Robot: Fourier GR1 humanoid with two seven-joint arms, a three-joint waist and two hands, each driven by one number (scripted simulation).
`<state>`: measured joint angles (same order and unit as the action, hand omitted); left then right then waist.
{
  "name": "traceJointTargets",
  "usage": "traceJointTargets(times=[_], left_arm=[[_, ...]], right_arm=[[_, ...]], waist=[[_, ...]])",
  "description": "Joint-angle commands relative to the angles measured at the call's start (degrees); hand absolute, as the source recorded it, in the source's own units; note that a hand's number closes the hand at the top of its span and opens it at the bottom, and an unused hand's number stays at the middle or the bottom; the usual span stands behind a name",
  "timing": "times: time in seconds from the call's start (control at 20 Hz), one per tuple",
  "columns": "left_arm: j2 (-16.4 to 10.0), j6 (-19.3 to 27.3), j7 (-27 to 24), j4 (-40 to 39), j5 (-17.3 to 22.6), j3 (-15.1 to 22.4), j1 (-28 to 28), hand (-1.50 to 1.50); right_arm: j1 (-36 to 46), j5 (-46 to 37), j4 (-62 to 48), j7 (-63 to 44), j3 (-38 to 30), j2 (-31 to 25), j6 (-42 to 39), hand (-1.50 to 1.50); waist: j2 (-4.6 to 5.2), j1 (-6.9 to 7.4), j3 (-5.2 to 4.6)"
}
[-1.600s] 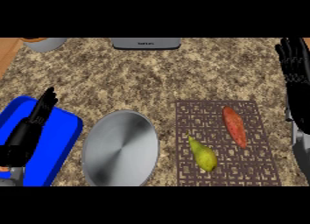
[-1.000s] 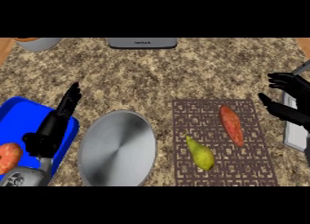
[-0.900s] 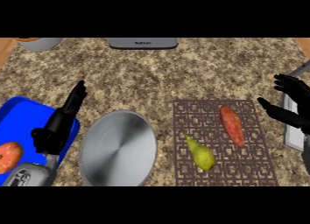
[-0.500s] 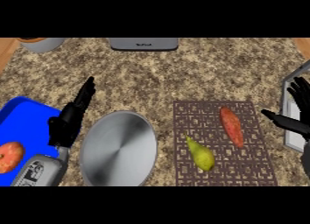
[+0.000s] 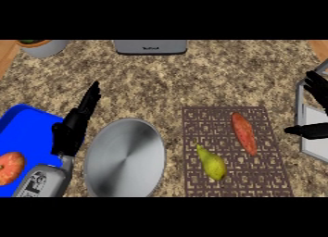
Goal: Pick the sweet potato from the placemat and place it in the tiered shelf
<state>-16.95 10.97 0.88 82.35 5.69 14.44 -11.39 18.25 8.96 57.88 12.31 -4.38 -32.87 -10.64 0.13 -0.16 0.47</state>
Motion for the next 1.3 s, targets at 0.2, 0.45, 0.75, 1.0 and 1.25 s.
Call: traceJointTargets(times=[0.2, 0.45, 0.75, 1.0, 1.25], left_arm=[[1.0, 0.4, 0.4, -1.0, -1.4, 0.4, -1.3, 0.00], [1.9, 0.2, -0.4, -2.1, -1.4, 1.0, 0.7, 0.00], [1.2, -0.5, -3.2, -0.9, -0.6, -0.8, 3.4, 0.00], [1.2, -2.3, -4.3, -2.6, -1.9, -1.8, 2.8, 0.00], [4.9, -1.0, 0.8, -1.8, -4.4, -1.8, -1.4, 0.00]], right_arm=[[5.9, -6.3, 9.9, -16.0, 9.2, -7.4, -6.5, -1.50], [5.2, -12.5, 12.6, -19.2, 15.2, -12.1, -10.6, -1.50], [6.4, -11.8, 22.4, -31.7, 17.2, -11.3, -12.3, -1.50], [2.6, -11.4, 33.4, -41.5, 16.1, -8.4, -11.6, -1.50], [-1.1, -12.9, 42.5, -46.9, 13.0, -6.9, -13.1, -1.50]], waist=[[-0.56, 0.06, -0.74], [-0.59, -0.23, -0.74], [-0.66, -0.27, -0.64], [-0.31, -0.16, -0.53], [-0.25, -0.19, -0.49]])
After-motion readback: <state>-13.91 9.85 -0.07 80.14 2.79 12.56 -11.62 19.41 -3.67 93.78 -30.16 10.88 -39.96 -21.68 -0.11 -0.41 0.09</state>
